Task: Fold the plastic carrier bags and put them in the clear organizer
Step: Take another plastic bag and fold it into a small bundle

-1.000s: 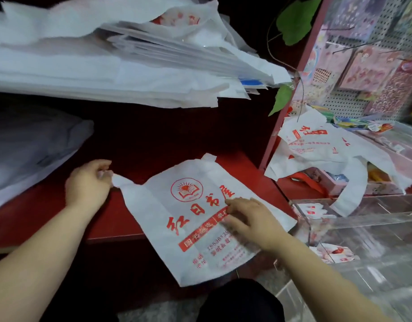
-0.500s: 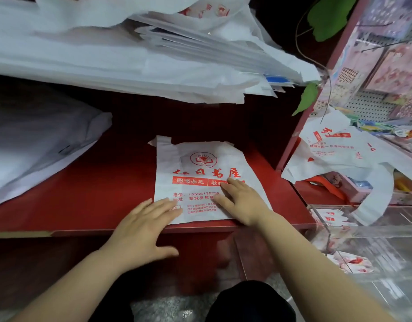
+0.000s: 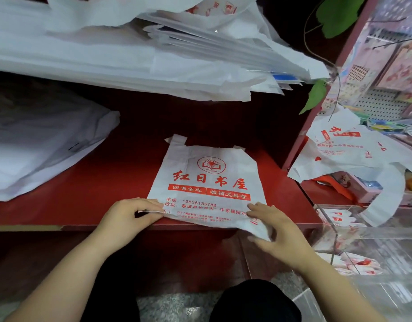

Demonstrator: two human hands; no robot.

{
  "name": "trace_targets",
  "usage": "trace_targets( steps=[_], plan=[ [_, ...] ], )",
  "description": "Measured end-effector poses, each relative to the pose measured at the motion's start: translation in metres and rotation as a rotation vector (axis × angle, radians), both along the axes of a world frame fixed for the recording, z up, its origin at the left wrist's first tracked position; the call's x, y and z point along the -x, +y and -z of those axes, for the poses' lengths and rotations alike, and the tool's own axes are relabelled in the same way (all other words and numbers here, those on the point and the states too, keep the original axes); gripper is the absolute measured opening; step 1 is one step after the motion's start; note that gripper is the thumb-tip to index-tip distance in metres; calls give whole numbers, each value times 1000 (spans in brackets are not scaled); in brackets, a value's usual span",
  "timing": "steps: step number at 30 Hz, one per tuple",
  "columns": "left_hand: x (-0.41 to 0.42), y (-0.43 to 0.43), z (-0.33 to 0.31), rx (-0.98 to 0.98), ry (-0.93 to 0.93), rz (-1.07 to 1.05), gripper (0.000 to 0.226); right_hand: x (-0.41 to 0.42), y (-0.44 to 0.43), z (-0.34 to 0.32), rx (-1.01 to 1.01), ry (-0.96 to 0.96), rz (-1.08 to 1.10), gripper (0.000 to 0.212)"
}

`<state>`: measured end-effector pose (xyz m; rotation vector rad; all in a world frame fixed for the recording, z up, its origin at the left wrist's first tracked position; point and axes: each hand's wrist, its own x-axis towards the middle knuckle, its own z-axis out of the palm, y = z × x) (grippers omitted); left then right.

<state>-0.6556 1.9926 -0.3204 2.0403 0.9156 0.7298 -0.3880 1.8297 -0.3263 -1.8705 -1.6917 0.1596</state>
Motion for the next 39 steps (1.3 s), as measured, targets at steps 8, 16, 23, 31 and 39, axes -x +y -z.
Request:
trace_targets(
  steps=[8, 16, 23, 31, 39],
  plan=[
    [-7, -3, -6, 5, -25, -169, 27, 10, 5, -4, -147, 483, 338, 30],
    [-29, 2, -15, -55, 113, -350, 33, 25, 34, -5, -273, 400, 646, 36],
    [-42, 3, -16, -249, 328, -418, 49, 28, 40, -5, -245, 187, 709, 33],
    [-48, 10, -16, -260, 490, -441, 40, 25, 44, -12, -101, 139, 738, 35],
    [-49, 3, -6, -566, 281, -442, 28, 25, 46, -7, -66, 78, 772, 37]
  ],
)
